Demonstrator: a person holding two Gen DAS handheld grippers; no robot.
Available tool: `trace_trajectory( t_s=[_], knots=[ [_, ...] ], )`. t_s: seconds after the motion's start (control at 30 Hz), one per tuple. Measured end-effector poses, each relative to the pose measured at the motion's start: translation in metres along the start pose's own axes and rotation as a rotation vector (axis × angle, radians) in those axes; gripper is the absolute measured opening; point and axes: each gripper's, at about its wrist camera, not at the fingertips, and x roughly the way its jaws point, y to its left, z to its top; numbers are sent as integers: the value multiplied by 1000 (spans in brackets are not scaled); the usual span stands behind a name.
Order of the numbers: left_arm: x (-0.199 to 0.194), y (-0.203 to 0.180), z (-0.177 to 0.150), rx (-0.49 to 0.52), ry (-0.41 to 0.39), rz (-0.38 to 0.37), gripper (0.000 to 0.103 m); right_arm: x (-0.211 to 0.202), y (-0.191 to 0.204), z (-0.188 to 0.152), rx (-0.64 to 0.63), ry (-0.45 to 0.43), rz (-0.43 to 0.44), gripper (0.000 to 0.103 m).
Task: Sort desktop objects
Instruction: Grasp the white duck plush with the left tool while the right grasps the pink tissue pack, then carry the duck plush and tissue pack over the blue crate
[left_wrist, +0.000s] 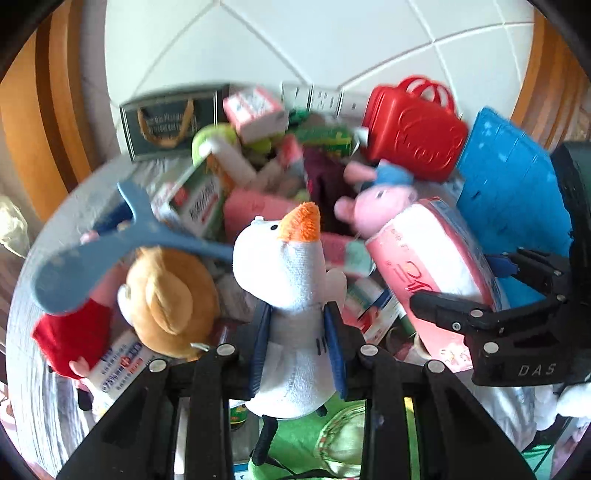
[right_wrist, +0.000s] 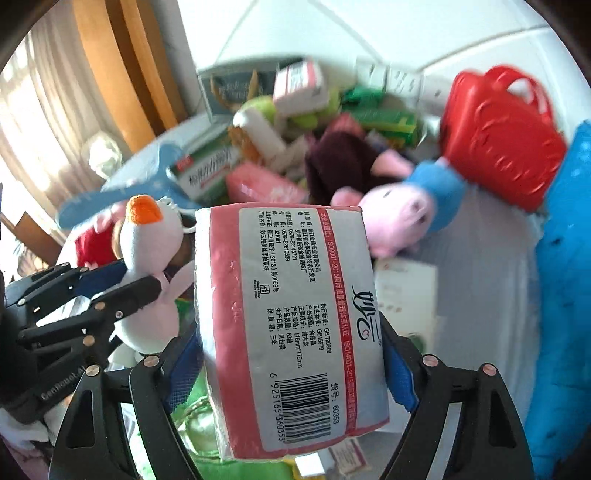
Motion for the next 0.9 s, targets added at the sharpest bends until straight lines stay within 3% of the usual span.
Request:
trace_trajectory(
  t_s=[0.27, 0.53, 0.67, 0.9],
  knots=[
    [-69, -33, 12, 16, -141, 35, 29, -80, -3, -2, -2, -172, -58, 84],
    [-119, -82, 6, 36, -244, 66, 29, -146, -18, -26, -16, -309, -108, 84],
    [-136, -100, 7, 70, -276, 50, 29, -176, -25, -36, 5, -351, -129, 84],
    [-162, -122, 11, 128, -349, -45, 29, -228, -28, -52, 68, -408, -246, 84]
  ],
)
